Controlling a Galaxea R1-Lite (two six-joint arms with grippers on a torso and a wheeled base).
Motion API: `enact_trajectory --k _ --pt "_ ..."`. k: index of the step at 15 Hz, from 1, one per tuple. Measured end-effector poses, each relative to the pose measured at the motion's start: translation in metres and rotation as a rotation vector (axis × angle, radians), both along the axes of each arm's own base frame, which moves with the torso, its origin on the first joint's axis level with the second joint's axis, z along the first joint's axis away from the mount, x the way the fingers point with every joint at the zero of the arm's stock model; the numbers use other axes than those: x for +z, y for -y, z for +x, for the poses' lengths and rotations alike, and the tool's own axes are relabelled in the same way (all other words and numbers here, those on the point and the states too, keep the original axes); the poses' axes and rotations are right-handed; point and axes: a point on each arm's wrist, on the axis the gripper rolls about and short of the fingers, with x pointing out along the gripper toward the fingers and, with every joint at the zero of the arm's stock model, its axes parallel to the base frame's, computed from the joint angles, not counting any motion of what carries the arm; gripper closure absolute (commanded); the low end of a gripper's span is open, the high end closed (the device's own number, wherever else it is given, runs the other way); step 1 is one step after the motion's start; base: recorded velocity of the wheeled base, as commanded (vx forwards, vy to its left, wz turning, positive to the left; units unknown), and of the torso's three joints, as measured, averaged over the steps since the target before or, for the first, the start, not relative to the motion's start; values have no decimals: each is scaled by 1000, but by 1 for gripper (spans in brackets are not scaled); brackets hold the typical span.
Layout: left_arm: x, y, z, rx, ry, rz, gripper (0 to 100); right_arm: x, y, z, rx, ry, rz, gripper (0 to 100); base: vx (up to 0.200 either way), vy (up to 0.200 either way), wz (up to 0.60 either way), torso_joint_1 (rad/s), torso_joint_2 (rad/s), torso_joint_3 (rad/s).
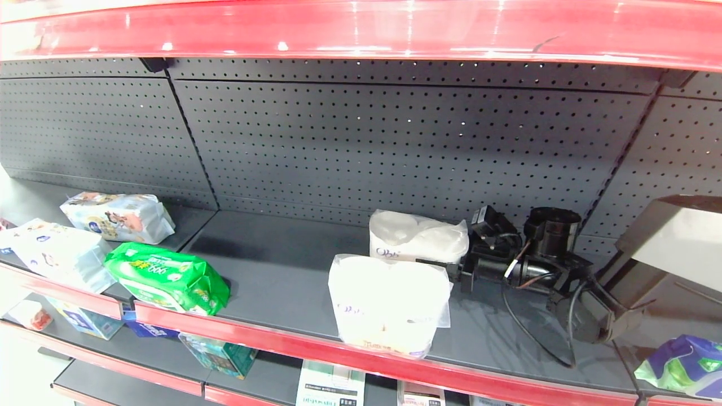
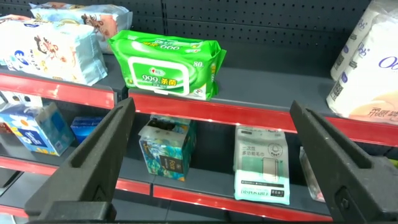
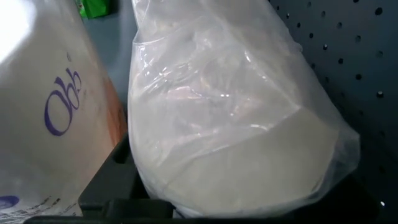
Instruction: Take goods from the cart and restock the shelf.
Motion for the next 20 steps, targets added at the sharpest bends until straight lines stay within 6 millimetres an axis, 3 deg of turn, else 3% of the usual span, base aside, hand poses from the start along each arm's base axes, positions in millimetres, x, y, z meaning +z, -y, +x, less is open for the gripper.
enact_trajectory --k 8,17,18,20 --pt "0 0 0 0 0 0 0 3 -13 -1 34 9 8 100 0 0 0 0 0 0" --pt "0 0 0 0 0 0 0 2 -12 0 20 -2 8 100 0 0 0 0 0 0" --pt "0 0 0 0 0 0 0 2 -12 0 16 -1 7 0 0 0 0 0 0 0" --pt "0 0 0 0 0 0 0 3 -12 0 3 -5 10 0 0 0 0 0 0 0"
